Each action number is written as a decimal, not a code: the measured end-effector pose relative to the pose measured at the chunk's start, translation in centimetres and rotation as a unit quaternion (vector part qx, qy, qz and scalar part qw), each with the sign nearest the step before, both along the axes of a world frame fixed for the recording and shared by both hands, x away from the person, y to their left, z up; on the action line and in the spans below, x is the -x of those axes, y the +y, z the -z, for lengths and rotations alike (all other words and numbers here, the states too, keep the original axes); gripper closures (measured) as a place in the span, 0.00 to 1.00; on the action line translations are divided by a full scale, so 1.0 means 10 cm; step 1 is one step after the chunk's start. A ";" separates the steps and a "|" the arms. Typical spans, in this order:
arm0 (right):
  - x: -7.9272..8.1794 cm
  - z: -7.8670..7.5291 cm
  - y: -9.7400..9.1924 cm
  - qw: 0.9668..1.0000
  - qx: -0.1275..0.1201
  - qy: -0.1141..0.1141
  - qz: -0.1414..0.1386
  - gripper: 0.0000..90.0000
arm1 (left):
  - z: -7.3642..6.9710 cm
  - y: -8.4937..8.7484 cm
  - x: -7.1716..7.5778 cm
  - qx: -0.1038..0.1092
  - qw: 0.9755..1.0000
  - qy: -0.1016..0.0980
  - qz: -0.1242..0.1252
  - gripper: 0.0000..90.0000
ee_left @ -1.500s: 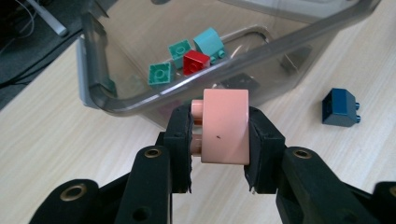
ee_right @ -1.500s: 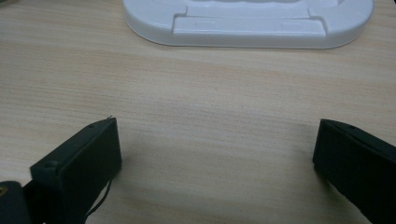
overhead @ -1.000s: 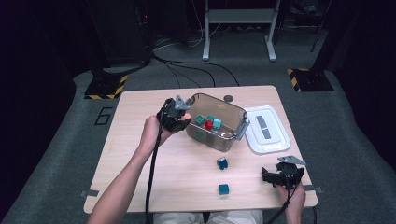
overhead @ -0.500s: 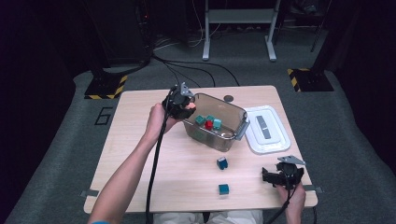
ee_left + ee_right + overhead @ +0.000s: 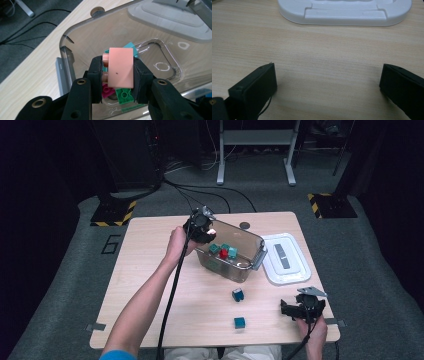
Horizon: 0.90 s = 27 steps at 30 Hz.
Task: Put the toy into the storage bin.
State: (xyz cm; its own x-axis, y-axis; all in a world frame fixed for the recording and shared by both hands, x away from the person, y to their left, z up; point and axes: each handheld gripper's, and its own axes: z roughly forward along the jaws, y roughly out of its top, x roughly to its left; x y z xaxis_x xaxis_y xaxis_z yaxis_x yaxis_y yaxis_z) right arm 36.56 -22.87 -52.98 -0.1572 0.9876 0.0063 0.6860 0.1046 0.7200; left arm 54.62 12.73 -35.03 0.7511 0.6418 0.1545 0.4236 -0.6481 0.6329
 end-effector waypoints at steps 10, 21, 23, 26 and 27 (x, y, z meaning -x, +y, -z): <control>0.00 0.00 0.00 1.000 0.000 0.000 0.000 0.00 | 0.14 -0.05 -0.13 0.005 0.999 0.031 -0.003 0.66; 0.00 0.00 0.00 1.000 0.000 0.000 0.000 0.01 | 0.13 0.01 0.02 0.028 0.999 0.036 -0.015 0.24; 0.00 0.00 0.00 1.000 0.000 0.000 0.000 0.01 | 0.11 0.03 0.07 0.031 0.999 0.031 -0.013 0.20; 0.00 0.00 0.00 1.000 0.000 0.000 0.000 0.01 | 0.09 0.04 0.18 0.035 0.999 0.026 -0.007 0.17; 0.00 0.00 0.00 1.000 0.000 0.000 0.000 0.01 | 0.08 0.04 0.21 0.035 0.999 0.025 -0.007 0.16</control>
